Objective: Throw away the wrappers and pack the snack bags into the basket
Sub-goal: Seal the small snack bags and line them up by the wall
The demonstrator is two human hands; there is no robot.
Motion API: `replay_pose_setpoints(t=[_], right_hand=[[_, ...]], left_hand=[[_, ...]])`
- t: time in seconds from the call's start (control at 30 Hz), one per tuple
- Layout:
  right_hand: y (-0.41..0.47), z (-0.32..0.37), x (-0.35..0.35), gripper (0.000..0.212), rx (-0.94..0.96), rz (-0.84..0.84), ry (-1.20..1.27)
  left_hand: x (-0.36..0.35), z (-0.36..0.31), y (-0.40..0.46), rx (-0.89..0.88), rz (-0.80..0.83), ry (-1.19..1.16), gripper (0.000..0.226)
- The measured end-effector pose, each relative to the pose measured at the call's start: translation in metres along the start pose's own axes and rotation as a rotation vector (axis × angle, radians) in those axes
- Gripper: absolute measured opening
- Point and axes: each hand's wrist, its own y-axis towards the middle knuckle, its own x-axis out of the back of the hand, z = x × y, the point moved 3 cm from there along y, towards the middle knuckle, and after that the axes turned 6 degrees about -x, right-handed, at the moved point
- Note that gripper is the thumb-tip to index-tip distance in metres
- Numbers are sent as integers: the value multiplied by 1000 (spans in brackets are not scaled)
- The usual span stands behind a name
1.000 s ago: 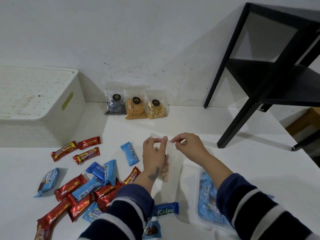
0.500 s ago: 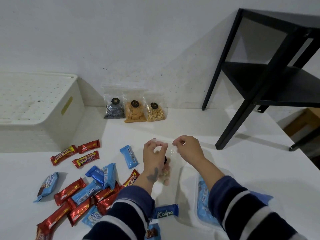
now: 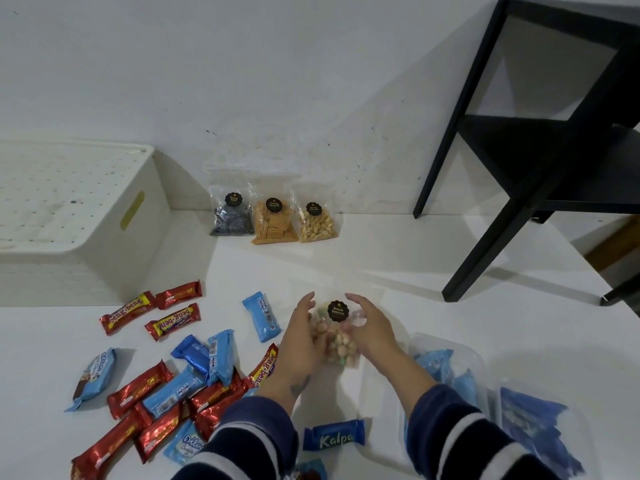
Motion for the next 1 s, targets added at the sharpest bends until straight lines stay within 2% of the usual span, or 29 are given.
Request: replay_pose_setpoints(t=[0.07, 0.17, 0.23, 0.33, 0.4, 0.47, 0.6, 0.77, 0.87, 1.0], right_hand=[[13, 3, 8, 60, 10, -21, 35], [38, 19, 33, 68, 52, -79, 56], [57, 32, 52, 71, 114, -133, 39], [92, 56, 70, 74, 183, -190, -8], [120, 72, 74, 74, 174, -210, 22], [149, 88, 73, 78, 162, -207, 66], [200, 112, 64, 79, 192, -155, 46], [236, 108, 50, 75, 172, -147, 65], [240, 106, 48, 78, 160, -174, 35], [223, 114, 52, 72, 135, -221, -95]], left_hand=[[0, 1, 9, 31, 35, 50, 80], [3, 8, 32, -23, 62, 522, 75], [2, 15, 49, 9, 176, 798, 80], [-7, 23, 61, 95, 356, 1045, 112], [-10, 30, 61, 129, 404, 1094, 136], [-11, 36, 61, 130, 422, 1097, 142], [-10, 41, 63, 137, 371, 1097, 139], [-15, 43, 69, 171, 327, 1142, 144], [-15, 44, 71, 194, 351, 1126, 143], [-15, 43, 70, 198, 366, 1109, 142]])
